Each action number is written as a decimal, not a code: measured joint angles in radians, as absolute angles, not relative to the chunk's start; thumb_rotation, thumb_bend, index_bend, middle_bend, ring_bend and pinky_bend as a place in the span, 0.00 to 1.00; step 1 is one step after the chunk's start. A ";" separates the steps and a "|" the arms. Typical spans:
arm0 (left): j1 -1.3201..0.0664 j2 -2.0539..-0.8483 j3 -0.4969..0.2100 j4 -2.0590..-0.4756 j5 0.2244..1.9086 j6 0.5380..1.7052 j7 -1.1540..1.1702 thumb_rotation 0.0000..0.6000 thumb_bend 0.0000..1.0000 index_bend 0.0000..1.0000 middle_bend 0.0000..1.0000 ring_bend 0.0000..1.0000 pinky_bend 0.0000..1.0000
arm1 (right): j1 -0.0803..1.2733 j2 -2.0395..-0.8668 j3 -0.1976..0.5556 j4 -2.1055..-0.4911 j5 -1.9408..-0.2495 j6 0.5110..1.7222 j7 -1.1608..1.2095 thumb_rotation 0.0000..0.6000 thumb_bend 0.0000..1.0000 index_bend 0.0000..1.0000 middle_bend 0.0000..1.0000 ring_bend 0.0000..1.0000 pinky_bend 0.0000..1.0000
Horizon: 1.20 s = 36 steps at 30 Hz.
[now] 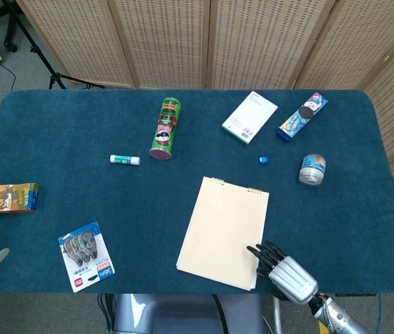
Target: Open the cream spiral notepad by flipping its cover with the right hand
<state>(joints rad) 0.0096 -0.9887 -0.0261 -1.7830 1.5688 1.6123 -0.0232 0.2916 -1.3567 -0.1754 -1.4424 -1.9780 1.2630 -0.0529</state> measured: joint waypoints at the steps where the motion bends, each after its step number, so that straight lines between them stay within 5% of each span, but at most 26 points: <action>1: 0.009 -0.989 -0.026 -1.783 1.568 1.612 -0.022 1.00 0.00 0.00 0.00 0.00 0.00 | 0.293 -1.363 -0.177 -1.436 -1.980 1.265 -0.052 1.00 0.31 0.44 0.00 0.00 0.00; 36: 0.005 -0.979 -0.023 -1.785 1.569 1.599 -0.044 1.00 0.00 0.00 0.00 0.00 0.00 | 0.357 -1.517 -0.154 -1.348 -1.945 1.253 -0.099 1.00 0.36 0.44 0.00 0.00 0.00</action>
<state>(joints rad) 0.0046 -0.9786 -0.0225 -1.7852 1.5693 1.5988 -0.0442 0.3567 -1.5173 -0.1539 -1.3481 -1.9450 1.2533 -0.0990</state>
